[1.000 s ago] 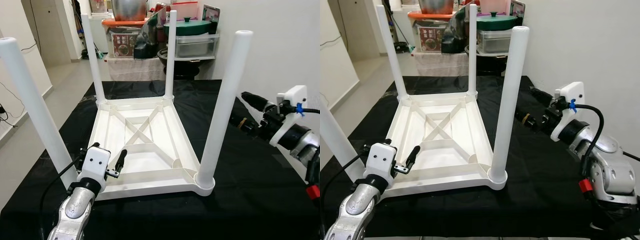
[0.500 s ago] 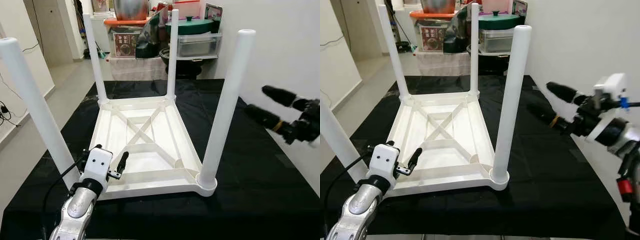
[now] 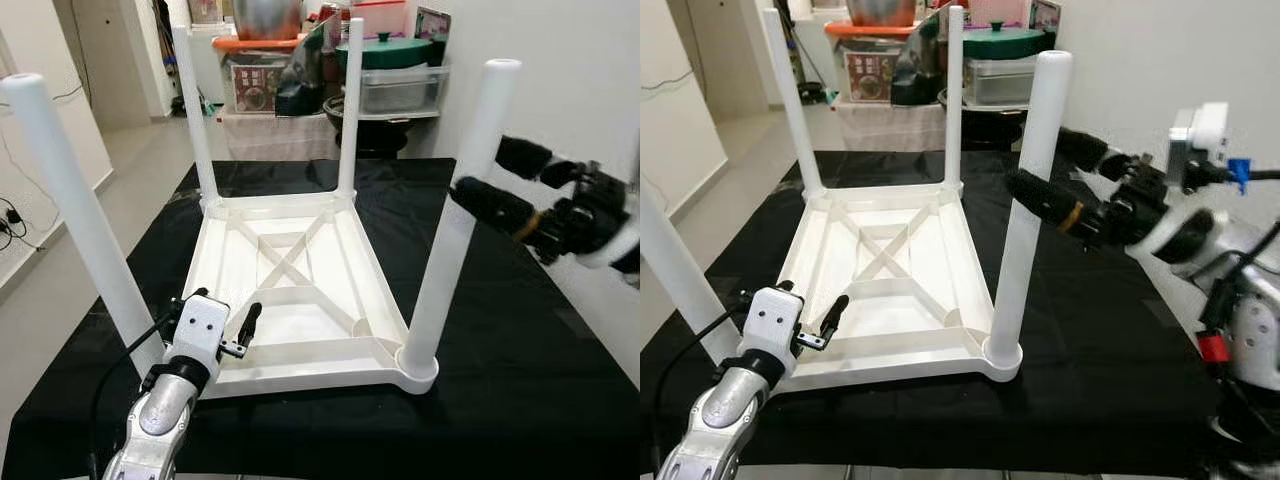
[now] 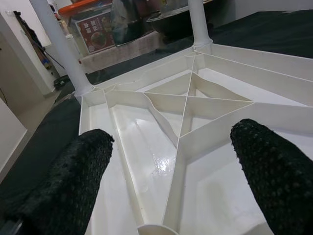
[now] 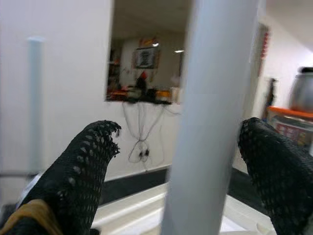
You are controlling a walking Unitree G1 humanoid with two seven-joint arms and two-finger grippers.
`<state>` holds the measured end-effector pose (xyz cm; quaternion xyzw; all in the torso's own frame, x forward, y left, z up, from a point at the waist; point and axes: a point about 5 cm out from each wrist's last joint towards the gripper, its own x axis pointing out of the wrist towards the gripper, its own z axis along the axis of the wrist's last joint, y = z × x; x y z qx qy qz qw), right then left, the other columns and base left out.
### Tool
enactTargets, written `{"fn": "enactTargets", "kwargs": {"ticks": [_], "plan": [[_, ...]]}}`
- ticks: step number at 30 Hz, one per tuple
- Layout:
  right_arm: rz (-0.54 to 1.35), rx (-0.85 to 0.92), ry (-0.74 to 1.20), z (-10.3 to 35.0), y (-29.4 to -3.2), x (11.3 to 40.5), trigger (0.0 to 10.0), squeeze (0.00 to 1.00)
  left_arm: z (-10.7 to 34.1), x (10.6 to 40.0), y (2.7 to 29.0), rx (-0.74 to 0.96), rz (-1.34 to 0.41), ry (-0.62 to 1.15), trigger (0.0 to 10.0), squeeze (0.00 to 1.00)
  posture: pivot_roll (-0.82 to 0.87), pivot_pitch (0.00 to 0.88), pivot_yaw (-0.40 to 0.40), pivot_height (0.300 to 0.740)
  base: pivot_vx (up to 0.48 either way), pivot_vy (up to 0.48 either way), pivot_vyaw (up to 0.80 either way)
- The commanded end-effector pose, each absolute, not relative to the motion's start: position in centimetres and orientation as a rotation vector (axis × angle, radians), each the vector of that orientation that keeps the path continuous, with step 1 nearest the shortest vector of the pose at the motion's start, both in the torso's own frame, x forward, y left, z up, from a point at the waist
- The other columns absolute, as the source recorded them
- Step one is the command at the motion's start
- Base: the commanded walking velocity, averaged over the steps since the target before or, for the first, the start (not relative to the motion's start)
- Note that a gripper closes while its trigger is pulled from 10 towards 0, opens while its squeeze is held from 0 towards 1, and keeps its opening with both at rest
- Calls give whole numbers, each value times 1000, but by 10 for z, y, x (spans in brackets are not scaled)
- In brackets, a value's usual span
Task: Building children table
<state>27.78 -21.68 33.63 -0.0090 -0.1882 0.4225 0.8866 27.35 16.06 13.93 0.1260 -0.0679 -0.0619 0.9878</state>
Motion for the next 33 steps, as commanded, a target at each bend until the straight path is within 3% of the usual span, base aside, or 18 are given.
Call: {"fn": "enactTargets", "kwargs": {"ticks": [1, 6, 7, 8, 22, 27, 33], "plan": [[857, 3, -373, 336, -214, 282, 10000, 0, 135, 273, 163, 259, -109, -116, 10000, 0, 21, 0, -18, 740, 0, 0, 0], [811, 32, -354, 336, -208, 287, 10000, 0, 134, 273, 161, 258, -110, -114, 10000, 0, 14, 0, -17, 740, 0, 0, 0], [770, 37, -345, 335, -209, 291, 8471, 0, 133, 273, 161, 257, -111, -113, 10000, 0, 12, 0, -18, 740, 0, 0, 0], [743, 39, -340, 334, -209, 294, 0, 0, 133, 273, 161, 257, -112, -112, 10000, 0, 12, 0, -18, 740, 0, 0, 0], [525, 250, -475, 347, -226, 292, 0, 0, 130, 274, 157, 256, -123, -107, 10000, 0, -5, 0, -11, 740, 0, 0, 0], [277, 481, -427, 329, -238, 303, 0, 0, 130, 274, 157, 257, -126, -106, 10000, 0, -10, 0, -5, 740, 0, 0, 0], [62, 618, -314, 300, -249, 313, 0, 0, 133, 275, 157, 260, -125, -114, 10000, 0, -11, 0, -5, 740, 0, 0, 0]]}}
